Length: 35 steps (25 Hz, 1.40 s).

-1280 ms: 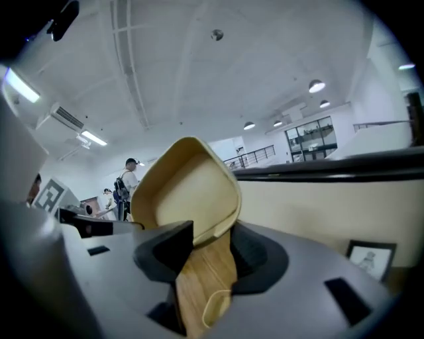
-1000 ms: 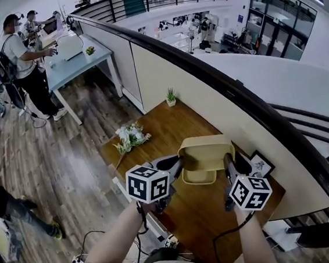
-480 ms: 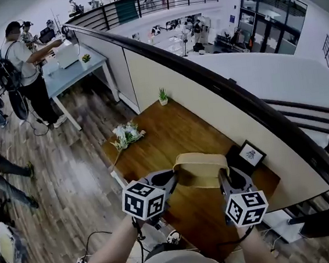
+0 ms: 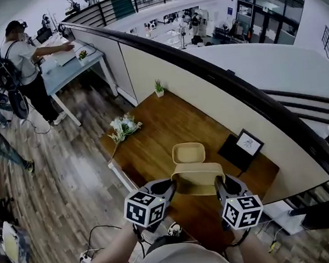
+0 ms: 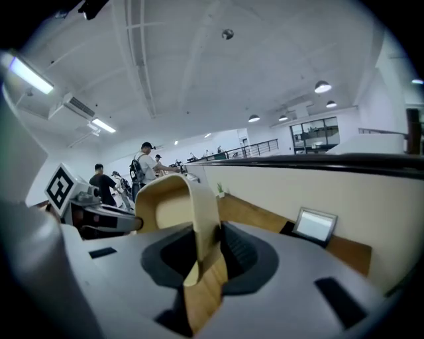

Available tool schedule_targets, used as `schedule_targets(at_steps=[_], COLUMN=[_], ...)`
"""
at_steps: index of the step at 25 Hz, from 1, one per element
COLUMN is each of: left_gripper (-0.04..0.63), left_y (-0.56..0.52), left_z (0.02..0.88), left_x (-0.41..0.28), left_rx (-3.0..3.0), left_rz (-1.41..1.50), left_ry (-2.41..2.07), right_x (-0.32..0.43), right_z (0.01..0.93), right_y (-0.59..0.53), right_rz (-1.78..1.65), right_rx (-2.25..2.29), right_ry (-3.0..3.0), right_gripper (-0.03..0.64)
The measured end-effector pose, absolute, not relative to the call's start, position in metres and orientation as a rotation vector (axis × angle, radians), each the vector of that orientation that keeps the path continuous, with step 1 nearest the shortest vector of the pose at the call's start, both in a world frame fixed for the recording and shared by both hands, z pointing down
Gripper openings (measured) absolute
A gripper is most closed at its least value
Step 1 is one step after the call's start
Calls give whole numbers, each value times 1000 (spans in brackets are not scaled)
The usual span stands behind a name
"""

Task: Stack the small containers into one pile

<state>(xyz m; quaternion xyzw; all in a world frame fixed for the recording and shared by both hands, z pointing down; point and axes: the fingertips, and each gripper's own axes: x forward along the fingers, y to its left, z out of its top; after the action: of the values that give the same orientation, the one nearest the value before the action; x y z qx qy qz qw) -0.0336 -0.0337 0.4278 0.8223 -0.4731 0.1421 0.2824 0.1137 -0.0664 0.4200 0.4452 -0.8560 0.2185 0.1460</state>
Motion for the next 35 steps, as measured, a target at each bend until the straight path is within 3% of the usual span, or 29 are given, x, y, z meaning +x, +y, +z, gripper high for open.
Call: schedule_targets(at_steps=[17, 21, 29, 35], left_gripper=[15, 15, 15, 15], left_y=[-57, -79, -144, -182], left_z=[436, 438, 440, 489], left_x=[-46, -51, -74, -89], left_rx=[2077, 2107, 2125, 1991], left_rz=[328, 397, 395, 411], left_ry=[-1367, -1345, -1431, -1395], right_x=[104, 100, 80, 65], right_z=[419, 428, 464, 506], right_y=[-86, -117, -182, -223], right_rz=[586, 754, 1014, 1085], right_rx=[1205, 1184, 1136, 1097], right_ry=[-2489, -2465, -2379, -2257], right_gripper=[123, 72, 55, 55])
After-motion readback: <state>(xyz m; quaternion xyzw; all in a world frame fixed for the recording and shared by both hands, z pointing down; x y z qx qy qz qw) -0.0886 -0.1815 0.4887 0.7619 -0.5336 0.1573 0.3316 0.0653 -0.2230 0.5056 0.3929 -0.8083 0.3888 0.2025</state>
